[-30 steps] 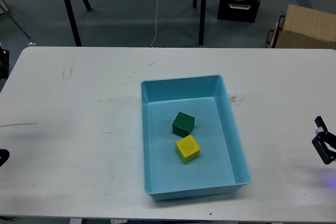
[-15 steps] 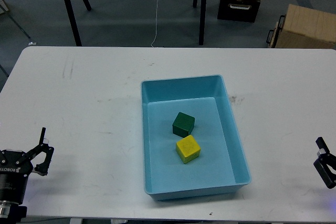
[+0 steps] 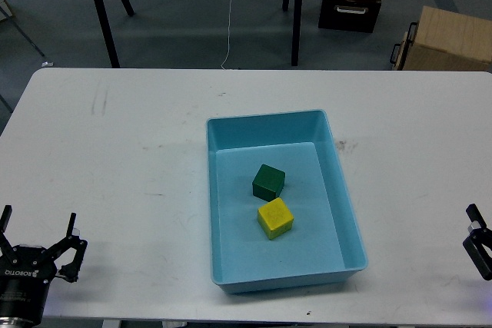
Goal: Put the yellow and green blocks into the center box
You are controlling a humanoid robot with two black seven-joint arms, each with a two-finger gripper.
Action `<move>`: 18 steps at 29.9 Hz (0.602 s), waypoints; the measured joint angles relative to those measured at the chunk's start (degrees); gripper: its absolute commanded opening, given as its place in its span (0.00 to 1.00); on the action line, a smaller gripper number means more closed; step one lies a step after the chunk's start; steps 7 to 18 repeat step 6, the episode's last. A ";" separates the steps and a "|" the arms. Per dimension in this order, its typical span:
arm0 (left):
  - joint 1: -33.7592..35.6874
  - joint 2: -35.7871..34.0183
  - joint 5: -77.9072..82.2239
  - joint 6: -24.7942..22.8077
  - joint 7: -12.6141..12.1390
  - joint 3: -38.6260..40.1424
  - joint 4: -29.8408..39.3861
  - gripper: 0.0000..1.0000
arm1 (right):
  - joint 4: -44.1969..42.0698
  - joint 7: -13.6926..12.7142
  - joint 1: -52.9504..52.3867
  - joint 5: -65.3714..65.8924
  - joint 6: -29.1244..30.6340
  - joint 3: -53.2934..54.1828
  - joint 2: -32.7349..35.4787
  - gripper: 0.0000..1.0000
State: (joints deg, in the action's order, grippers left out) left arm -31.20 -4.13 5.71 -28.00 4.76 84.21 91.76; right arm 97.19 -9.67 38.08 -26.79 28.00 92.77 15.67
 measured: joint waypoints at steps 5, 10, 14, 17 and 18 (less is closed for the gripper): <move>0.08 -0.08 0.00 0.00 -0.13 -0.01 0.00 0.99 | 0.02 0.00 -0.11 0.07 0.00 -0.03 -0.36 0.98; 0.08 -0.08 0.00 0.00 -0.16 -0.01 0.00 0.99 | 0.02 0.02 -0.11 0.07 0.00 -0.04 -0.37 0.98; 0.08 -0.08 0.00 0.00 -0.16 -0.01 0.00 0.99 | 0.02 0.02 -0.11 0.07 0.00 -0.04 -0.37 0.98; 0.08 -0.08 0.00 0.00 -0.16 -0.01 0.00 0.99 | 0.02 0.02 -0.11 0.07 0.00 -0.04 -0.37 0.98; 0.08 -0.08 0.00 0.00 -0.16 -0.01 0.00 0.99 | 0.02 0.02 -0.11 0.07 0.00 -0.04 -0.37 0.98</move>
